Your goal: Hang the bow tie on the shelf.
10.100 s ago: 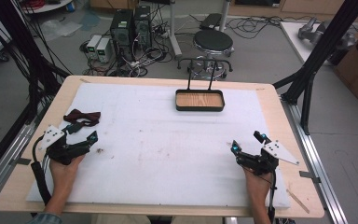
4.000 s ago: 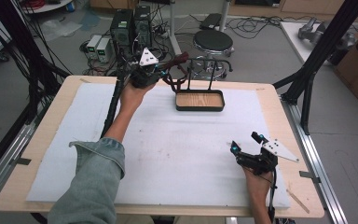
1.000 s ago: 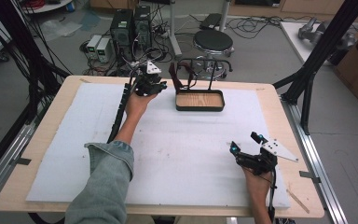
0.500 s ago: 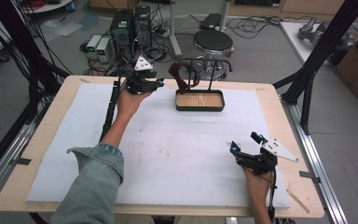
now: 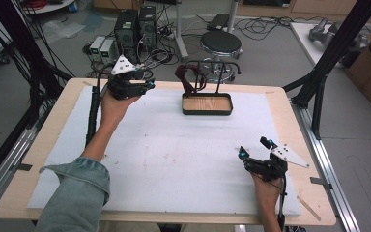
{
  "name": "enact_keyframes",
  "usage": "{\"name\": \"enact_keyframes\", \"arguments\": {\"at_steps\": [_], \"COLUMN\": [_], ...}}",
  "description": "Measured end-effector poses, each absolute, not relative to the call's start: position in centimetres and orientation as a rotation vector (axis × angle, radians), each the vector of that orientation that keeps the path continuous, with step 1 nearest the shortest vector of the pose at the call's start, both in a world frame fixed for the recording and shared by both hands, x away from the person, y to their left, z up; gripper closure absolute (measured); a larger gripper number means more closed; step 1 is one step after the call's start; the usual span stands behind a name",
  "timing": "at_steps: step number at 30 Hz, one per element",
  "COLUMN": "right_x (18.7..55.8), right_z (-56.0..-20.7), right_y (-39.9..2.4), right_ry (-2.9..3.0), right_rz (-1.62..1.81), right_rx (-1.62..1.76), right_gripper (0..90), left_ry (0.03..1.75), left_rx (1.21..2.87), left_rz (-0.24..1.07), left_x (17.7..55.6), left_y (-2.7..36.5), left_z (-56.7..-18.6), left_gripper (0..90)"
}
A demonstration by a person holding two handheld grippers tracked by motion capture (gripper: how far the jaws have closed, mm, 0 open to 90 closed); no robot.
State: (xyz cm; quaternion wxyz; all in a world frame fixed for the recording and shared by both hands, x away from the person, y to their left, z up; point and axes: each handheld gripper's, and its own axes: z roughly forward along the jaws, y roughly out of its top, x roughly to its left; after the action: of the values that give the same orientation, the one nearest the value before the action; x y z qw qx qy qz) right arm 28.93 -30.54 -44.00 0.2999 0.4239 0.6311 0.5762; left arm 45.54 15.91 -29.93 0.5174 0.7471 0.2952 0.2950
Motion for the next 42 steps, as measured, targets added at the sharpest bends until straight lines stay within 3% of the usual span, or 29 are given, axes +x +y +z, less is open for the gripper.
{"name": "enact_keyframes", "arguments": {"at_steps": [24, 42], "right_x": [28.9, 28.9], "right_z": [-44.0, -44.1], "right_y": [-30.6, -30.6], "right_ry": [1.664, 1.663], "right_rz": [1.526, 1.519], "right_rx": [1.139, 1.143], "right_gripper": [5.0, 5.1], "left_ry": [0.76, 0.861], "left_rx": [1.614, 1.626], "left_rz": [0.784, 0.767], "left_x": [37.7, 32.3], "left_y": [24.8, 29.9], "left_z": [-29.0, -33.6], "left_gripper": [33.7, 29.1]}}
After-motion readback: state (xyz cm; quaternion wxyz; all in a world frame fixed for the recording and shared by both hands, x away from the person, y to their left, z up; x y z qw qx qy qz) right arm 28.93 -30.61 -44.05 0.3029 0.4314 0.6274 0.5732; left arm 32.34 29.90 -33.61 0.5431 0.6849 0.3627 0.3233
